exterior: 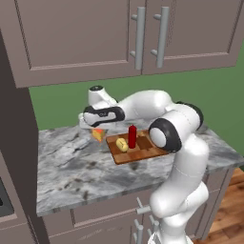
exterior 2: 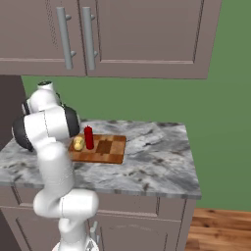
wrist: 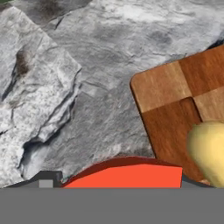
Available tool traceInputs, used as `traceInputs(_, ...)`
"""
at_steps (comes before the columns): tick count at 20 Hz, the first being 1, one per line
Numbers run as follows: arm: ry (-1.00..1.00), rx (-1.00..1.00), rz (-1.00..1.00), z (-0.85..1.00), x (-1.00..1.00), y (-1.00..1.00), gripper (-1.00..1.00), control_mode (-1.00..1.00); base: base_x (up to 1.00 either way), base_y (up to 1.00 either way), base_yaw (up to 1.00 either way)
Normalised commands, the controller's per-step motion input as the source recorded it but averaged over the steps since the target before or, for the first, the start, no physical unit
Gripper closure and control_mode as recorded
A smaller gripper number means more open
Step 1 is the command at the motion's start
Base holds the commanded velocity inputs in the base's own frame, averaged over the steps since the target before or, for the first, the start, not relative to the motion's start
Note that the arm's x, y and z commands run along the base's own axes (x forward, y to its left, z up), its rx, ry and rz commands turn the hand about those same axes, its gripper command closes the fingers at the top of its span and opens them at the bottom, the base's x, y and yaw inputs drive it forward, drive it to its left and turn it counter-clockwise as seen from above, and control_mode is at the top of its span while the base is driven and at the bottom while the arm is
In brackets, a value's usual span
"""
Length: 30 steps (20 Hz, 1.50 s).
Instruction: Retrieve the reheated potato from the microwave, then place the potato, cheese, and condiment on the cutting board.
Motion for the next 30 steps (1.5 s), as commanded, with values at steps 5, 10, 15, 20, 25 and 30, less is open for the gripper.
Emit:
traceInputs(5,0.02,0.09,0.00,0.25,-0.56,-0.32,1.00,-1.00,0.00,0.00,0.00)
traceInputs(10,0.00,0.08,0.00,0.20,-0.62,-0.41,1.00,-1.00,0.00,0.00,0.00)
traceInputs(15,0.00,0.03,0.00,0.11,-0.55,-0.46,1.00,-1.00,0.00,0.00,0.00)
traceInputs(20,0.00,0.01,0.00,0.03,-0.41,-0.55,1.00,-1.00,0.00,0.00,0.00)
traceInputs(25,0.00,0.00,0.00,0.03,-0.15,-0.57,1.00,-1.00,0.00,0.00,0.00)
traceInputs(30,0.03,0.00,-0.03,0.02,0.01,-0.61,1.00,-1.00,0.00,0.00,0.00)
